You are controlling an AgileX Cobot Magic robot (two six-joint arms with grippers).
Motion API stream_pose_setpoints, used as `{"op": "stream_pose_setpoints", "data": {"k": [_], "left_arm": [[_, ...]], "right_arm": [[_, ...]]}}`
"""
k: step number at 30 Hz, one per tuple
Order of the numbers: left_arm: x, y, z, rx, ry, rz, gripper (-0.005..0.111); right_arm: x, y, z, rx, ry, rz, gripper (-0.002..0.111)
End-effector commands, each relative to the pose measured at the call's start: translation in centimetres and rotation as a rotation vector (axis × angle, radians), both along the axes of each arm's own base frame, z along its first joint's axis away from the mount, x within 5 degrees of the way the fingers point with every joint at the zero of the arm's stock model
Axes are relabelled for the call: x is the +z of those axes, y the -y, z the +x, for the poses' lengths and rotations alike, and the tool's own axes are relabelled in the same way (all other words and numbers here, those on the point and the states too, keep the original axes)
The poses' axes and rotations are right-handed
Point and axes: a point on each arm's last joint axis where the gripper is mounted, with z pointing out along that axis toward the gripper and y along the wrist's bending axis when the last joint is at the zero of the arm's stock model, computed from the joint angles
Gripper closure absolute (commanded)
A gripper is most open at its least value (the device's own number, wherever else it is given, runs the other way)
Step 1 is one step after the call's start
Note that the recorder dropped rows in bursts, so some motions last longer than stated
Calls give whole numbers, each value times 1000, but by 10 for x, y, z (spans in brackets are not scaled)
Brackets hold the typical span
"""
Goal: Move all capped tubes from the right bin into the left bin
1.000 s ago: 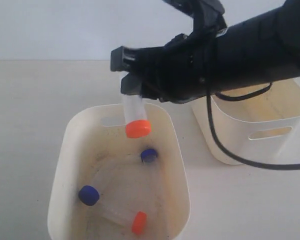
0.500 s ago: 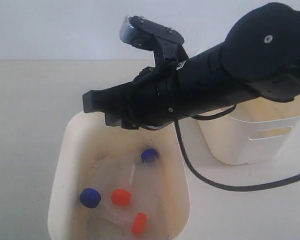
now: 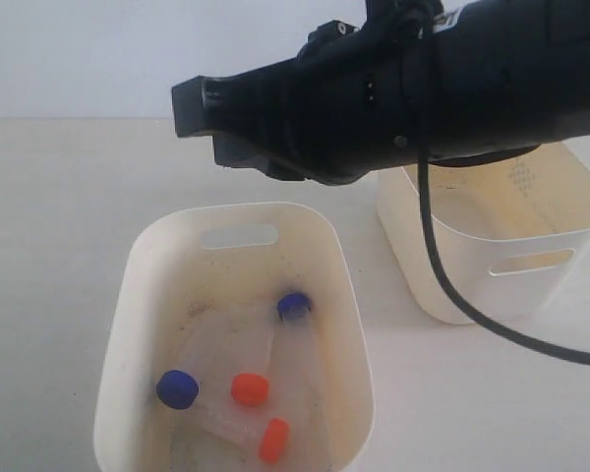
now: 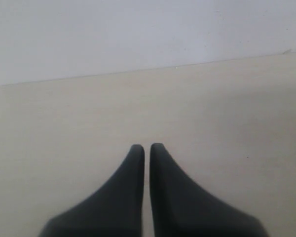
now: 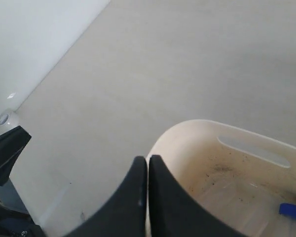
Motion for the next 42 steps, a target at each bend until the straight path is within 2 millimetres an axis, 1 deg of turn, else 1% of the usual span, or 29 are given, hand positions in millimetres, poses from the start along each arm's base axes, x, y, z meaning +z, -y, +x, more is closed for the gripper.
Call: {"op": "stream_pose_setpoints", "data": {"k": [1,4,12,15,18,21,24,26,29,32,34,37,40,42], "left_arm": [[3,0,0,1,20,-18,102],[3,0,0,1,20,-18,102],[3,0,0,1,20,-18,102],[3,0,0,1,20,-18,102],[3,0,0,1,20,-18,102],[3,0,0,1,20,-18,102],[3,0,0,1,20,-18,102],[3,0,0,1,20,-18,102],[3,0,0,1,20,-18,102],[3,0,0,1,20,-18,102],[3,0,0,1,20,-18,102],[3,0,0,1,20,-18,102],[3,0,0,1,20,-18,102],[3,0,0,1,20,-18,102]], "right_arm": [[6,2,0,-9,37,7,108],[6,3,1,-9,49,2,108],[3,4,1,107,218,-175,108],[4,8,-6,146,212,-204,108],[0,16,-15,129,201,-194,108],[-5,27,-22,45,205,-140,108],[-11,44,-28,-71,214,-70,108],[-18,60,-30,-162,158,-20,108],[-28,91,-30,-331,36,60,108],[-39,123,-39,-489,-48,131,108],[-44,143,-52,-578,-53,170,108],[-50,164,-76,-669,5,208,108],[-54,179,-100,-742,111,243,108],[-57,187,-112,-803,178,262,108]]}}
